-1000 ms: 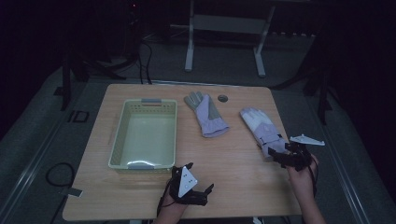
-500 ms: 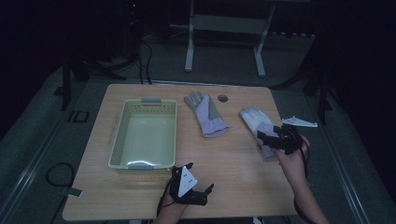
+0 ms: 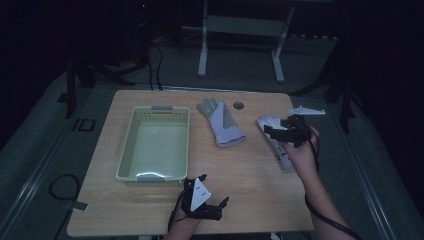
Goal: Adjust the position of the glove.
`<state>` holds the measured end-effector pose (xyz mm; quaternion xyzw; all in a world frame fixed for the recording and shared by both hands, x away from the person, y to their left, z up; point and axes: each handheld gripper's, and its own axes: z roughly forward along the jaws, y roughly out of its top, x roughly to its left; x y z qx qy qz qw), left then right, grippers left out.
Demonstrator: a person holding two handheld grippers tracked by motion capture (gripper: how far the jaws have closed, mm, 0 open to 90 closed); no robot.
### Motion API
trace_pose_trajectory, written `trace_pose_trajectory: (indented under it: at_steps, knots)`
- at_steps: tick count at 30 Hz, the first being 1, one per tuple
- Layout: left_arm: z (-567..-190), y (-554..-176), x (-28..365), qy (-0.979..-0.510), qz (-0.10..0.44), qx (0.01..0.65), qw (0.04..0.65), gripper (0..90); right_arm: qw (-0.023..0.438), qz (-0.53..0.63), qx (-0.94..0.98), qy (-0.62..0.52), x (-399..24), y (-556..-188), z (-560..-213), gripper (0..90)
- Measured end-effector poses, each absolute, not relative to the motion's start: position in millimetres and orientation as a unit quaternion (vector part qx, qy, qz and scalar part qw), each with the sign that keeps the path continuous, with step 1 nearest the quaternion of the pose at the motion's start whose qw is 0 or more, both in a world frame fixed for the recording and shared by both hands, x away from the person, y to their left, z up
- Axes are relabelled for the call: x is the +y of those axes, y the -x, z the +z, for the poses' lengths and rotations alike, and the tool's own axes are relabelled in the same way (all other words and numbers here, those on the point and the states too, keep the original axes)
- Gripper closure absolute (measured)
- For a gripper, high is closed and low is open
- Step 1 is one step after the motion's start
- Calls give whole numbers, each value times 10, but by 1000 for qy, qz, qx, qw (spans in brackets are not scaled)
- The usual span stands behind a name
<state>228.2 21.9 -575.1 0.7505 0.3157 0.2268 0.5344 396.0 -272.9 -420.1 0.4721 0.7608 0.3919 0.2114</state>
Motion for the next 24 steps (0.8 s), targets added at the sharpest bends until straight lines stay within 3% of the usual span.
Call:
trace_pose_trajectory:
  at_steps: [14, 24]
  knots:
    - [-5750, -2295, 234, -750, 221, 318, 536, 8, 173, 407, 780, -443, -2342, -4233, -4210, 371]
    - [-5751, -2296, 240, -750, 218, 319, 537, 8, 158, 389, 798, -432, -1928, -4496, -4352, 373]
